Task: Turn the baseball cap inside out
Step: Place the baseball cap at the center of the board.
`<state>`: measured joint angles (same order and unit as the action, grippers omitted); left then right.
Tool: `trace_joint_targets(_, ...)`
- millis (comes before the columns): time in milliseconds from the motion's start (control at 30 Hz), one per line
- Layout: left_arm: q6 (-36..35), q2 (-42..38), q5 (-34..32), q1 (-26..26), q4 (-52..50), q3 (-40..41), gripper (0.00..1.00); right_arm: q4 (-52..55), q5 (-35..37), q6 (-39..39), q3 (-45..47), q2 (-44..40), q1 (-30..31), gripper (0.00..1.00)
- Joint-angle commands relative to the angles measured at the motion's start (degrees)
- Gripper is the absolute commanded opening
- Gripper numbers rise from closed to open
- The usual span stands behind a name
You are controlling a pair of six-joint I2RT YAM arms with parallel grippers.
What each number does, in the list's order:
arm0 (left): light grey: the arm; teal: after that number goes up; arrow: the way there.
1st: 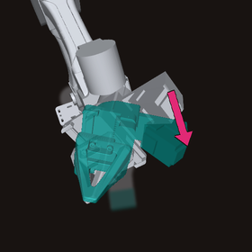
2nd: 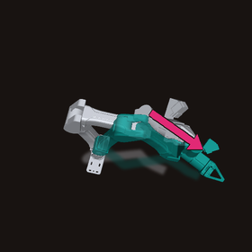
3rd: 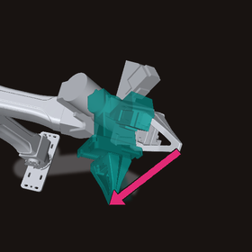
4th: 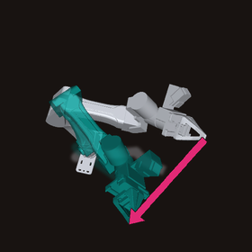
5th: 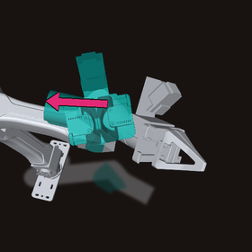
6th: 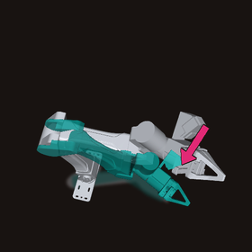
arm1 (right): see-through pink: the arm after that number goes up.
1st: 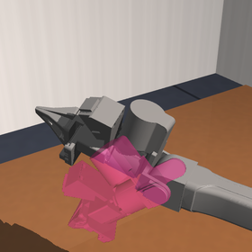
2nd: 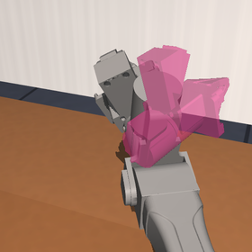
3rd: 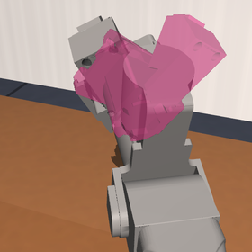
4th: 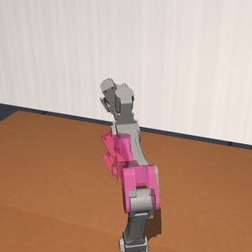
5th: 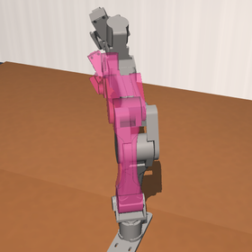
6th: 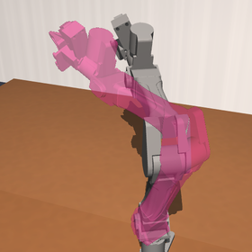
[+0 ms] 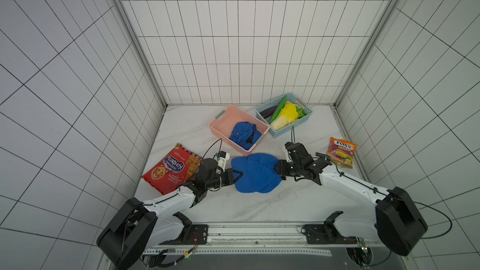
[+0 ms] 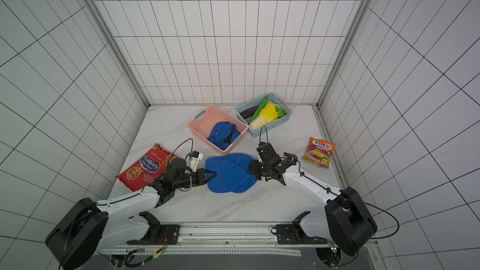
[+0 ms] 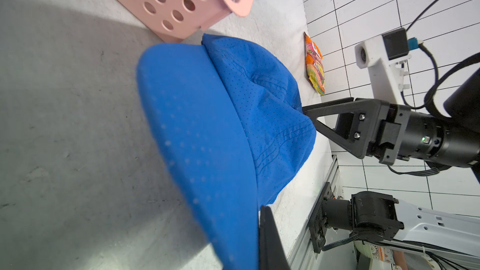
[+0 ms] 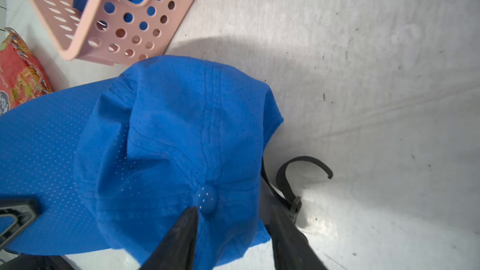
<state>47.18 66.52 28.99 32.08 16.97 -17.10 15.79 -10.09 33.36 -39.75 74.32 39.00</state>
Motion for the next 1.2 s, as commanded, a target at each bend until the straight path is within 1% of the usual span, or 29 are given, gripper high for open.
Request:
trace_joint_targets(0, -0.68, 0.62, 0.44, -0.24, 0.79, -0.03, 0.00, -1.58, -2.01, -1.15, -1.64, 2.07, 0.54, 0.46)
trace_joint_targets(100, -0.72, 1.20, 0.54, -0.19, 0.97, 0.01, 0.00, -2.18, -2.67, -1.73, -2.61, 3.72, 1.38, 0.45)
trace_joint_targets(267, -0.68, 2.79, 0.89, -0.20, 1.74, -0.03, 0.01, -2.78, -3.52, -2.24, -4.50, 6.92, 2.81, 0.49)
trace_joint_targets(300, -0.68, 3.01, 0.93, -0.17, 1.77, -0.04, 0.03, -2.80, -3.46, -2.40, -4.69, 7.22, 2.95, 0.47)
trace_joint_targets(333, -0.67, 3.19, 0.93, -0.23, 1.83, -0.13, 0.06, -2.74, -3.34, -2.52, -4.89, 7.31, 3.04, 0.43)
trace_joint_targets(367, -0.84, 3.25, 0.78, -0.33, 1.55, -0.17, 0.15, -2.59, -2.89, -2.52, -4.98, 7.16, 3.06, 0.38)
trace_joint_targets(433, -1.01, 3.16, -0.33, -0.90, -0.43, -0.37, 0.38, -1.90, -1.03, -2.71, -4.88, 5.62, 3.07, 0.28)
trace_joint_targets(467, -1.09, 3.03, -1.27, -1.27, -1.79, -0.39, 0.47, -1.29, 0.42, -3.02, -4.89, 4.25, 3.02, 0.23)
trace_joint_targets(533, -1.50, 2.59, -2.62, -1.64, -3.08, -0.35, 0.61, 0.12, 3.33, -3.99, -4.95, 0.91, 2.85, 0.17)
trace_joint_targets(600, -1.97, 2.58, -2.97, -1.67, -3.76, -0.40, 0.71, 1.72, 5.38, -5.18, -5.14, -2.40, 2.17, 0.12)
trace_joint_targets(667, -2.05, 3.23, -2.91, -1.49, -3.61, -0.71, 0.75, 3.12, 5.90, -6.17, -5.40, -4.64, 0.61, 0.09)
trace_joint_targets(800, -2.26, 7.20, -2.42, 0.12, -2.18, -2.29, 0.76, 6.12, 5.37, -8.97, -6.36, -6.33, -2.67, 0.09)
trace_joint_targets(933, -2.03, 14.85, -1.54, 3.72, 2.09, -5.64, 0.75, 7.62, 4.71, -12.12, -7.65, -5.12, -5.17, 0.09)
trace_joint_targets(1033, -2.32, 21.51, -1.23, 6.52, 4.13, -9.41, 0.70, 7.76, 4.38, -14.40, -9.07, -3.81, -7.04, 0.09)
trace_joint_targets(1167, -1.82, 29.40, 0.29, 7.88, 7.30, -14.05, 0.60, 8.11, 4.35, -17.40, -11.35, -1.06, -9.68, 0.09)
